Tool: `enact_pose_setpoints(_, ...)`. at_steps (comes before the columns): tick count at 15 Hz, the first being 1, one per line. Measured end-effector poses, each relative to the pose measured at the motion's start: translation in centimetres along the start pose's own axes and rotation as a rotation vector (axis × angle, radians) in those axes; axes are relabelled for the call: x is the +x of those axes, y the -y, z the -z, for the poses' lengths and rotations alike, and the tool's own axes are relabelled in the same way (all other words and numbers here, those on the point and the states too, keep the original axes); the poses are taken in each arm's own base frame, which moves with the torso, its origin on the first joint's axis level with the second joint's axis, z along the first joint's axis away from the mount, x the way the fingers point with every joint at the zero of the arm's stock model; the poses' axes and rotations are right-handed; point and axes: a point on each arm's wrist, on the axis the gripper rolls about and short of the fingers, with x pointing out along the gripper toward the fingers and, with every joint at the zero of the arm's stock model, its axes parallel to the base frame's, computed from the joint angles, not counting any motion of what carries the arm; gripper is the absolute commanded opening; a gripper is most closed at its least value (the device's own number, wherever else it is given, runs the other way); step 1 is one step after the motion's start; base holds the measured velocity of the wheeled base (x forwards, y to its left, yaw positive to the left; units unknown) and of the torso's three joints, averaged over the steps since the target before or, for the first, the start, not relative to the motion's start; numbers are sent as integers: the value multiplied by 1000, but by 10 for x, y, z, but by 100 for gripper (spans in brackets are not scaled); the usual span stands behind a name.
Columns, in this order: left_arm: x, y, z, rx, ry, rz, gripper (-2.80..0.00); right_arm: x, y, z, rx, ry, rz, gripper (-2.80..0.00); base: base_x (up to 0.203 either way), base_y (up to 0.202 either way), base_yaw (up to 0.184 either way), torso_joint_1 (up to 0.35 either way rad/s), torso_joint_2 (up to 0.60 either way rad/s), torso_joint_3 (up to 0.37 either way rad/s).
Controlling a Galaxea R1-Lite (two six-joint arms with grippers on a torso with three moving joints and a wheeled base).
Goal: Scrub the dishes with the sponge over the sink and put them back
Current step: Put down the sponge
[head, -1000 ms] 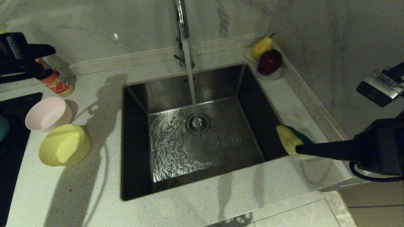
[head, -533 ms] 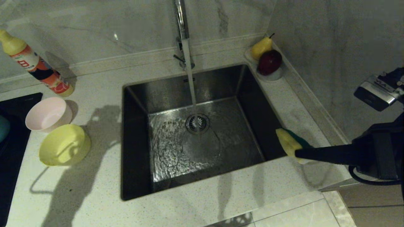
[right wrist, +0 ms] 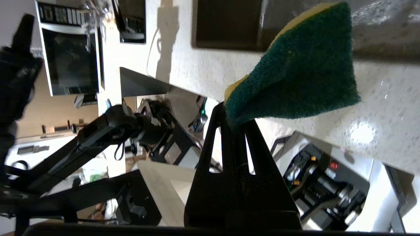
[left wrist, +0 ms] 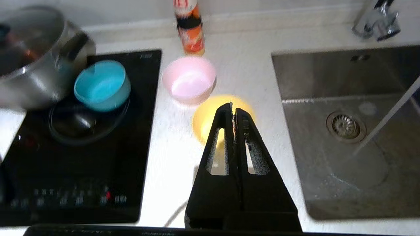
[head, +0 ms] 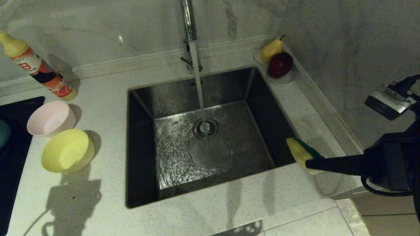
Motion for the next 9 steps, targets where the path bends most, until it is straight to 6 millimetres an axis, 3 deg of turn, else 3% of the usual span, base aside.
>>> enact_pose_setpoints(9,-25,1,118,-62,-149,96,-280,6,-1,4,-1,-27,-8,-280,0,0,0,0,0,0)
